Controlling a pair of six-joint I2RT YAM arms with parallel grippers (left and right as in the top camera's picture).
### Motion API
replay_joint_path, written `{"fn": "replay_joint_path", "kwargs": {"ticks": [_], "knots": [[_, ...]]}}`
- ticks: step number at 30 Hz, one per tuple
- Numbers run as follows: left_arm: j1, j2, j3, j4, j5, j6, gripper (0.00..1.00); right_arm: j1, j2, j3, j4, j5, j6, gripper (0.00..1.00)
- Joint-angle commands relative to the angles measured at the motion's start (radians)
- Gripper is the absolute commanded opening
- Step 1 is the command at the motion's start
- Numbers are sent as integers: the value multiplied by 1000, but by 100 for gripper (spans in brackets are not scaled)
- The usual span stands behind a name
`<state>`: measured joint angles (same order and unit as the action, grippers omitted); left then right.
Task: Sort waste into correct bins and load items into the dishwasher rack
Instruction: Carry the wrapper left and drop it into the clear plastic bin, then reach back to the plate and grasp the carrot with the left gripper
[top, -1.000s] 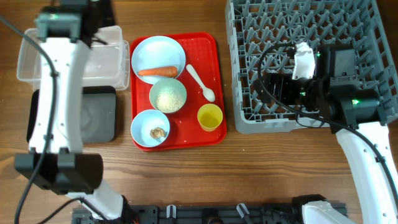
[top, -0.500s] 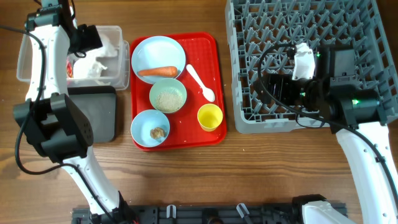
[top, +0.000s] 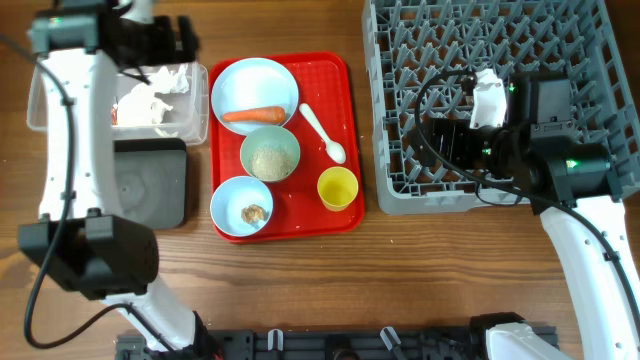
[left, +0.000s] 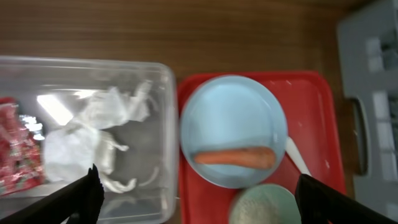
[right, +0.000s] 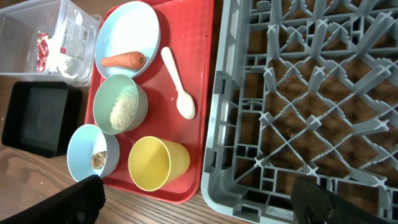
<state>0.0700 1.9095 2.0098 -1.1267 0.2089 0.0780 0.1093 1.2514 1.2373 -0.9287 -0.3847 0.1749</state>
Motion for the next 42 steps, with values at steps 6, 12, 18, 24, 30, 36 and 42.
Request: {"fn": "replay_joint_path", "kwargs": {"ticks": [6,12,18,24,30,36,42], "knots": [[-184,63,3,-40,44,-273,87,-2,6,18,0,3,8,99],[-243,206,3,-26,-145,-665,86,-2,6,18,-2,3,8,99],[-263,384,3,29,-185,-887,88,-2,6,18,-2,3,8,99],[-265,458,3,80,-204,-977,85,-2,6,18,-5,3,8,99],[-265,463,0,90,-252,-977,82,-2,6,18,-7,3,8,99],[-283,463,-66,82,-251,-976,81,-2,6,17,-7,3,8,99],[-322,463,-80,69,-252,-977,80,-2,6,17,-8,3,8,99]]}}
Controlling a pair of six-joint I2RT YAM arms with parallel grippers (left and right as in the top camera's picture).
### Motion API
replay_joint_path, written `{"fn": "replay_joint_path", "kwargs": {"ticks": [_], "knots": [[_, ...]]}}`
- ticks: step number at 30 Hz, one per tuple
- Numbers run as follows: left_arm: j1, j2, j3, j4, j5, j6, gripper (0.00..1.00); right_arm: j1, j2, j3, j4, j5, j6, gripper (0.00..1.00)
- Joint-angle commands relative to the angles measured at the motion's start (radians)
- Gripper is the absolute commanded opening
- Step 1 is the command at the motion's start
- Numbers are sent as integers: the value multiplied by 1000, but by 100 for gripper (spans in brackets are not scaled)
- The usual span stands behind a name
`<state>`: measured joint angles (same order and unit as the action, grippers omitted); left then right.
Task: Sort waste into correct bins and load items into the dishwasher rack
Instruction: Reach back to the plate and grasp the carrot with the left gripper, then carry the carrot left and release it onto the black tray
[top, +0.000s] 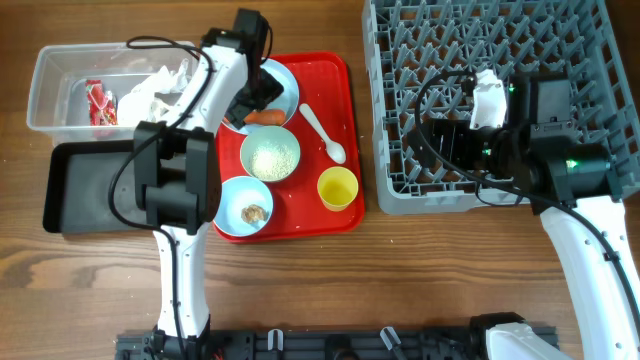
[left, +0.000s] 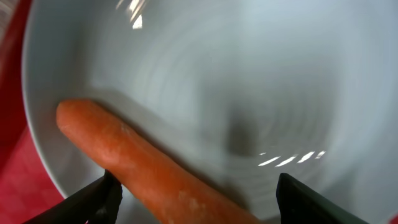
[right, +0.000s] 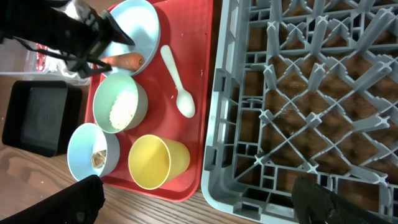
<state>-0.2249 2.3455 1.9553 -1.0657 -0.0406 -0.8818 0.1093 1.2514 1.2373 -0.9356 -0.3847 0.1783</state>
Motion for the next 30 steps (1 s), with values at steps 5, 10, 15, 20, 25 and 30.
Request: {"fn": "replay_joint_path", "kwargs": {"ticks": [5,10,15,20,25,30], "knots": [[-40,28,-26,28,-11,-17,77,-2,7,17,-13,3,5,99],[-39,28,-26,64,-66,-16,47,-2,8,17,-16,3,4,99],[-39,27,-25,94,-66,-13,8,-2,9,17,-16,3,4,99],[-18,-23,-16,84,-66,14,6,-2,9,17,-15,11,5,99],[11,-167,23,78,-66,123,13,-2,9,17,-13,26,5,99],[59,-413,40,27,-66,242,14,-2,9,17,-7,26,5,99]]}}
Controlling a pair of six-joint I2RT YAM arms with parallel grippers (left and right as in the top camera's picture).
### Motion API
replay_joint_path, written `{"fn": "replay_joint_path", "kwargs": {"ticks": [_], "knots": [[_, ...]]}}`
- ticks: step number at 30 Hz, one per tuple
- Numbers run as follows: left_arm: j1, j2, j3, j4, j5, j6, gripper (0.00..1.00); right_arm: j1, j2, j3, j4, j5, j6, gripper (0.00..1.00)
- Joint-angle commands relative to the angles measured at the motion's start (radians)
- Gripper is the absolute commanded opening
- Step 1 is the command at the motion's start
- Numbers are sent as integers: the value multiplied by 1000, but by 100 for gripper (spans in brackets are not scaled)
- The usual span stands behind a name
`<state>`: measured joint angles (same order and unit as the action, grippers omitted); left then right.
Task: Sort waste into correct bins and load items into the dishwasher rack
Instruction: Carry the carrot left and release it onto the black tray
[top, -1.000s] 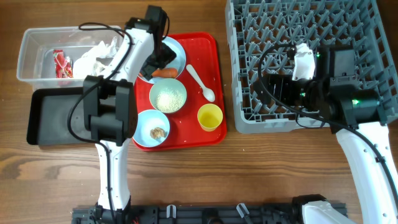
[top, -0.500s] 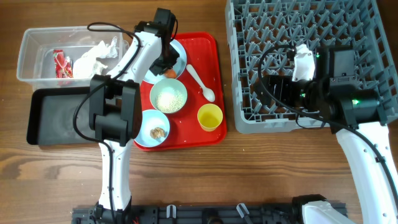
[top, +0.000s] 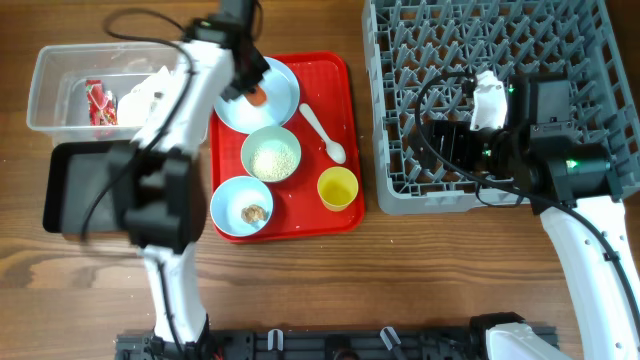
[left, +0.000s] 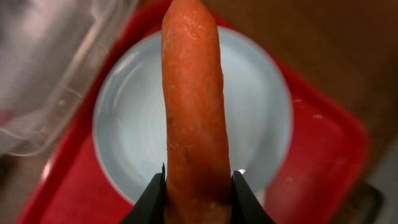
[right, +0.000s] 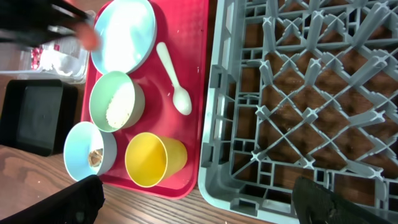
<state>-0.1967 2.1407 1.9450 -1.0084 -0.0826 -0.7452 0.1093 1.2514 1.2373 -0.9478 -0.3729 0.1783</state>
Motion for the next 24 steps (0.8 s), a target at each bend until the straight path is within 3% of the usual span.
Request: {"fn": "replay_joint_path", "kwargs": {"ticks": [1,6,14,24], "knots": [[48,-261,50,-61,-33,114,14,-2,9,17,5,14,5,99],[209,-458,50,-307,-207,113,17,-2,9,17,6,14,5,100],[529,-469,-28,-504,-151,52,14,-2,9,17,10,14,5,100],[575,-468,-622,-130,-142,-224,21,-2,10,17,11,14,5,100]]}}
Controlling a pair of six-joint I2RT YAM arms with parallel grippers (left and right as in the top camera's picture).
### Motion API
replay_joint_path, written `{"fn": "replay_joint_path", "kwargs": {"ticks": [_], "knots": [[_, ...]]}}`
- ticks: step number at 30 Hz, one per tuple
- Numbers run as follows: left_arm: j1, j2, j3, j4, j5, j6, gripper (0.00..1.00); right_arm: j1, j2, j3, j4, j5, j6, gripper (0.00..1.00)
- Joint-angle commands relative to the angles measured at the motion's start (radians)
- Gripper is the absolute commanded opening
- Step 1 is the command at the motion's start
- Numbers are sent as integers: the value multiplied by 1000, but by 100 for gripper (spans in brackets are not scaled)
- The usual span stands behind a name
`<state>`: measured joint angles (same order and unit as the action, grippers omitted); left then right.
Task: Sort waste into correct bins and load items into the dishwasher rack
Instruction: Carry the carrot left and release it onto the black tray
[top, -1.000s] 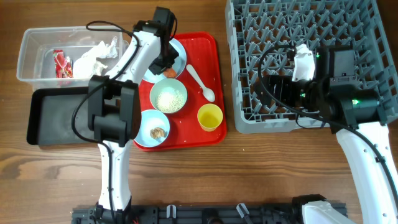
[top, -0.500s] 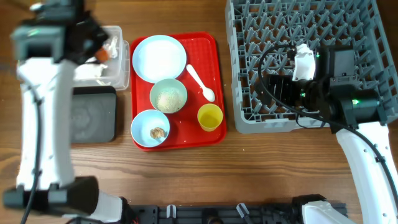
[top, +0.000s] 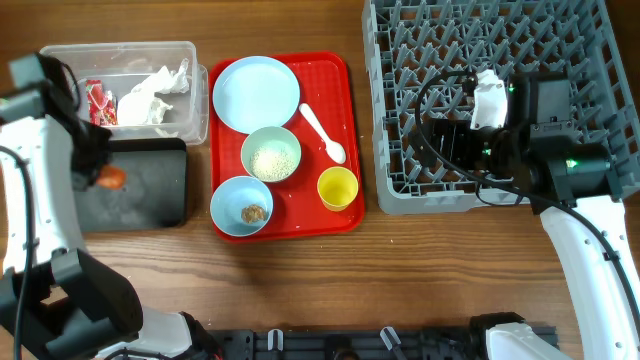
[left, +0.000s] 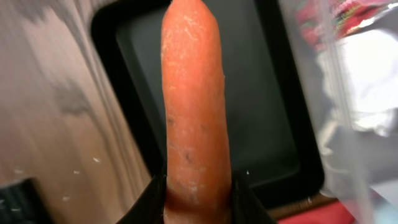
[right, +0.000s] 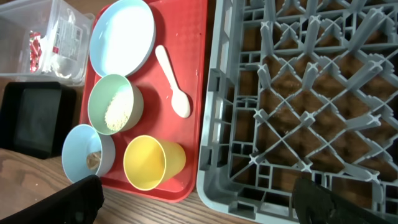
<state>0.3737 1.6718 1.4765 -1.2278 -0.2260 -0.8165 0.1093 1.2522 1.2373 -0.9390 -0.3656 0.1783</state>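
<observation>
My left gripper (top: 104, 172) is shut on an orange carrot (left: 194, 106) and holds it over the left part of the black bin (top: 150, 190). The pale blue plate (top: 256, 93) on the red tray (top: 330, 215) is bare. Also on the tray: a green bowl of grains (top: 270, 155), a small blue bowl with scraps (top: 242, 207), a yellow cup (top: 337, 187) and a white spoon (top: 324, 133). My right gripper (right: 196, 199) stands open above the left edge of the grey dishwasher rack (top: 600, 160).
A clear plastic bin (top: 195, 100) with crumpled paper and a red wrapper sits behind the black bin. The tray lies between the bins and the rack.
My left gripper, still shut on the carrot, has gone from above the blue plate to above the black bin at the left. The right arm has not moved.
My left gripper was open over the clear bin and the tray's plate. Then it stood open right at the carrot on the plate. Then it held the carrot above the plate, and now holds it over the black bin. The right arm stayed put.
</observation>
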Motion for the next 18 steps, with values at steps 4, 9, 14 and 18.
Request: {"fn": "replay_joint_path", "kwargs": {"ticks": [4,9,14,18], "knots": [[5,1,-342,286,1,-231,24,-2,9,17,-2,6,5,100],[4,1,-532,570,1,-251,26,-2,9,17,-5,6,5,100],[4,0,-567,651,1,-249,55,-2,9,17,-5,6,5,100],[4,-10,-565,661,9,-202,57,-2,9,17,-5,6,5,100]]}}
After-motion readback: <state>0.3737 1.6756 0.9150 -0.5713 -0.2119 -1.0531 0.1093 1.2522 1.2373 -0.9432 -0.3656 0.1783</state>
